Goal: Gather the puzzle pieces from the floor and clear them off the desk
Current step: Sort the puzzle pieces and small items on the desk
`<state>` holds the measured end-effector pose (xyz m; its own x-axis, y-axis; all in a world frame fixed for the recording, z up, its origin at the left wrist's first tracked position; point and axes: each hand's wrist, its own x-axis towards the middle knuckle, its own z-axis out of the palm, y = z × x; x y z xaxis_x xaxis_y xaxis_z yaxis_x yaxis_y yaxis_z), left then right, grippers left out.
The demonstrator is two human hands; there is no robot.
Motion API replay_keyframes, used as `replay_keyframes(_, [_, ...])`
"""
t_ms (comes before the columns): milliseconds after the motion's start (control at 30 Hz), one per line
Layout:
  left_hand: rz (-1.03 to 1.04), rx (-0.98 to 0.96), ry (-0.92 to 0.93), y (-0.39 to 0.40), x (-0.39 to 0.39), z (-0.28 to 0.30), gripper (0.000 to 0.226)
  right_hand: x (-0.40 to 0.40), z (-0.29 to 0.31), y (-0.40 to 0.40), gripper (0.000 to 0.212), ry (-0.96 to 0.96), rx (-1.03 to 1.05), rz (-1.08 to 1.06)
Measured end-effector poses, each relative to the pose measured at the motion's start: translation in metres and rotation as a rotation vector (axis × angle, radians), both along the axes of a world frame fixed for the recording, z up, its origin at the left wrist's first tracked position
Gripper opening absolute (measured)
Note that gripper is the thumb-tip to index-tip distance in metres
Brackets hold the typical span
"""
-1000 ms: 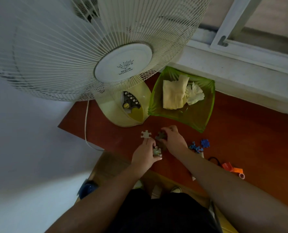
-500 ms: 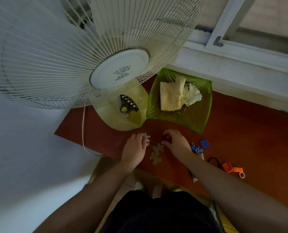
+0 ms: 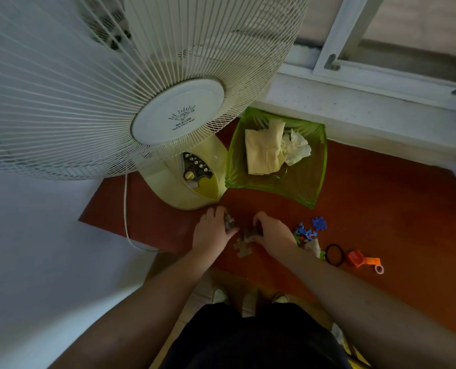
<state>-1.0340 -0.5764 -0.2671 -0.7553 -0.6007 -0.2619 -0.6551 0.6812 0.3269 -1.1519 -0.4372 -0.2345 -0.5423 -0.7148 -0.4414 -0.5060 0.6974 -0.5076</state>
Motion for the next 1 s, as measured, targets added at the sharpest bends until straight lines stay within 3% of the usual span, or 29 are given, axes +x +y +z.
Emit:
replay_keyframes(133, [-0.011,0.009,0.052,-0.001,0.003,0.002,0.053,0.001,0.004,0.007,0.038,-0.108,-0.099,-0.179])
replay_keyframes(300, [0.006,0.137,0.034,-0.008,-0.002,0.004,0.058,0.019,0.008,0.006,0.053,-0.215,-0.017,-0.048])
replay_keyframes(433, [-0.007,0.129,0.036,-0.011,-0.004,0.010,0.048,0.031,0.000,0.001,0.056,-0.087,0.119,0.035])
replay_keyframes(667, [-0.020,0.072,0.098,-0.011,0.006,0.015,0.046,0.036,-0.002,0.000,0.046,0.042,0.177,0.014])
replay_keyframes(867, [-0.003,0.171,0.106,-0.009,0.015,0.018,0.042,0.038,-0.002,-0.001,0.064,0.023,0.161,0.011])
replay_keyframes(1000, [0.068,0.299,0.154,-0.007,0.017,0.023,0.033,0.039,0.001,-0.002,0.063,0.027,0.194,-0.010])
